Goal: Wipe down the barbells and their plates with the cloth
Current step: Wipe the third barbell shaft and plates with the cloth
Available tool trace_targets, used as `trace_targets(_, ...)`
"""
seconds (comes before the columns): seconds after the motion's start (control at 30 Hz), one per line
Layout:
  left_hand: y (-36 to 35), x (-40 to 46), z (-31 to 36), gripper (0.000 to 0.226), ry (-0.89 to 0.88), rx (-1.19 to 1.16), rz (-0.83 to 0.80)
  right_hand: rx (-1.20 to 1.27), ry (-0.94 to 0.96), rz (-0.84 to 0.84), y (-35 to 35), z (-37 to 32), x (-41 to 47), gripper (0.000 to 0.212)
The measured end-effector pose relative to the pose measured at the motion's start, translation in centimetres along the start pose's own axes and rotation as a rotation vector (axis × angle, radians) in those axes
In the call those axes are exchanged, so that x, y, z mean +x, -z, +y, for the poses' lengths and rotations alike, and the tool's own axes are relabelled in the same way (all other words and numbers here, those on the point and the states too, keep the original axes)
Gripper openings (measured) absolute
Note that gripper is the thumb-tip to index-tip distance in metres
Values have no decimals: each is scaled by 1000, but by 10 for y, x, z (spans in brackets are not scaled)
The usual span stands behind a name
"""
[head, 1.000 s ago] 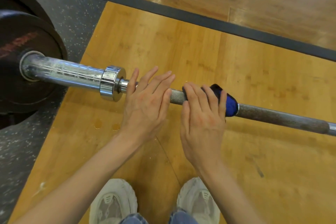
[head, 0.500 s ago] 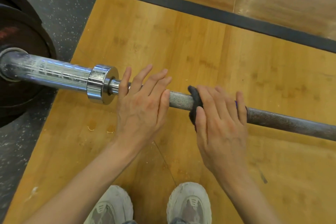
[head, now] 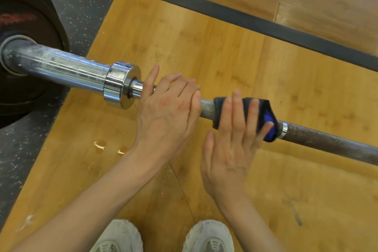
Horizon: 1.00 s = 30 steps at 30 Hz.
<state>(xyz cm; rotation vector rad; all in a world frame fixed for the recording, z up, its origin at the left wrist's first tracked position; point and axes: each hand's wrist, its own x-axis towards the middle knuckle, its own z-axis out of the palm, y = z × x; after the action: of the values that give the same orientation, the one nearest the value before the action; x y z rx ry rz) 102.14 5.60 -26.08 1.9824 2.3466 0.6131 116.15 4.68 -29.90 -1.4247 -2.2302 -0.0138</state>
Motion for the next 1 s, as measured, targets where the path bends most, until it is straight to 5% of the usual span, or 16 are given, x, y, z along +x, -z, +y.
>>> trace_targets(0.17, 2, 13, 2, 46, 33, 27, -66, -61, 180, -14, -5, 27, 4, 66)
trace_targets(0.37, 2, 31, 0, 51, 35, 74, -112, 67, 3, 30, -13, 6, 15, 60)
trace_targets(0.53, 2, 49, -2, 56, 24, 109, -188, -58, 174, 42, -19, 35, 28, 64)
trace_targets(0.7, -1, 66, -3, 51, 31, 100, -237, 15, 60, 69, -27, 21, 41, 58)
trace_targets(0.8, -4, 75, -7, 62, 2, 78, -270, -13, 168, 35, -31, 19, 51, 64)
trace_targets(1.0, -5, 63, -26, 47, -69, -86, -61, -67, 101, 52, -23, 42, 45, 59)
